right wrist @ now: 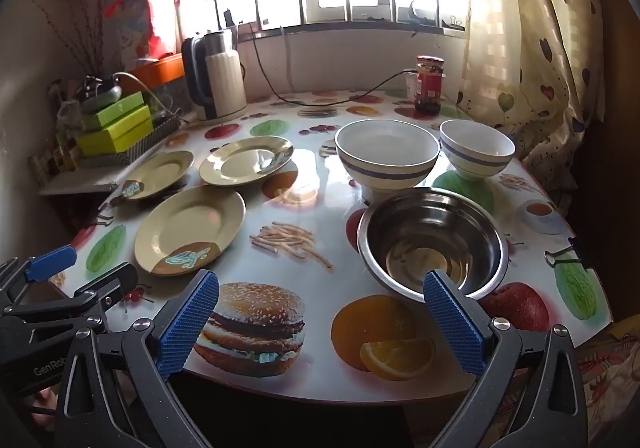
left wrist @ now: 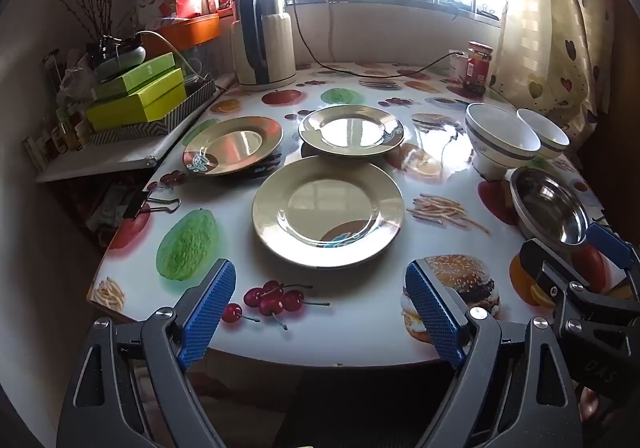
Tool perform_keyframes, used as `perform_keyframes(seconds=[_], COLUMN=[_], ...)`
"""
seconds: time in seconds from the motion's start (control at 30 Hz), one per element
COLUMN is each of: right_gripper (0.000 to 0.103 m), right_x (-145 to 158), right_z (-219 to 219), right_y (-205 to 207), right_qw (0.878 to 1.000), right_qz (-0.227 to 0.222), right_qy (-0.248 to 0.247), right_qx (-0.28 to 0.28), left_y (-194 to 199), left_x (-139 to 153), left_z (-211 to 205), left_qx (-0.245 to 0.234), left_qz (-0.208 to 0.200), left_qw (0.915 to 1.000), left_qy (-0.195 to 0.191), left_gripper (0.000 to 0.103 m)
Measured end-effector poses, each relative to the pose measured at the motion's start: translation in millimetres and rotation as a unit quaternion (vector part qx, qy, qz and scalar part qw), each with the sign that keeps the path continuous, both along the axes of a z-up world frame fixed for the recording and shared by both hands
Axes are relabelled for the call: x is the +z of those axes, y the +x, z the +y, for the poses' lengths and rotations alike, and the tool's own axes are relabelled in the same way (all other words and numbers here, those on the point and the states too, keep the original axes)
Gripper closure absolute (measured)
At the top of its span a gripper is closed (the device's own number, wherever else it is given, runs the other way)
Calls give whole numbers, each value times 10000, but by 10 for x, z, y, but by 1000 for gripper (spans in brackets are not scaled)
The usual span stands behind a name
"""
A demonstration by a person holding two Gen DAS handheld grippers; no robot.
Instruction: Organize plates and bowls
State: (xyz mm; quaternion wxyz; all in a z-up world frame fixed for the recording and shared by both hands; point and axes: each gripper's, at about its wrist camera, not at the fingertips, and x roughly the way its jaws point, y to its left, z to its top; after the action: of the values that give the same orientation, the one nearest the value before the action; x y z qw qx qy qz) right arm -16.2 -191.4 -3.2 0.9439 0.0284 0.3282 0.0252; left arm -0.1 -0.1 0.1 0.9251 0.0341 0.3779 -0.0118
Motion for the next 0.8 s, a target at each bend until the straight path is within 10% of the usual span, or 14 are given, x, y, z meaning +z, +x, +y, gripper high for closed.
perform_keyframes(seconds=[0.8], right_gripper=[0], right_x=[78], right_z=[123], right_y=[162], right_qw=[9994], right_qz=[6], right_qy=[-35], right_qx=[333], left_y=[85], left_x=[98], left_z=[158], left_qx=[185], left_qz=[-156], left_qw=[9995], left_qy=[-187], left_gripper=[16])
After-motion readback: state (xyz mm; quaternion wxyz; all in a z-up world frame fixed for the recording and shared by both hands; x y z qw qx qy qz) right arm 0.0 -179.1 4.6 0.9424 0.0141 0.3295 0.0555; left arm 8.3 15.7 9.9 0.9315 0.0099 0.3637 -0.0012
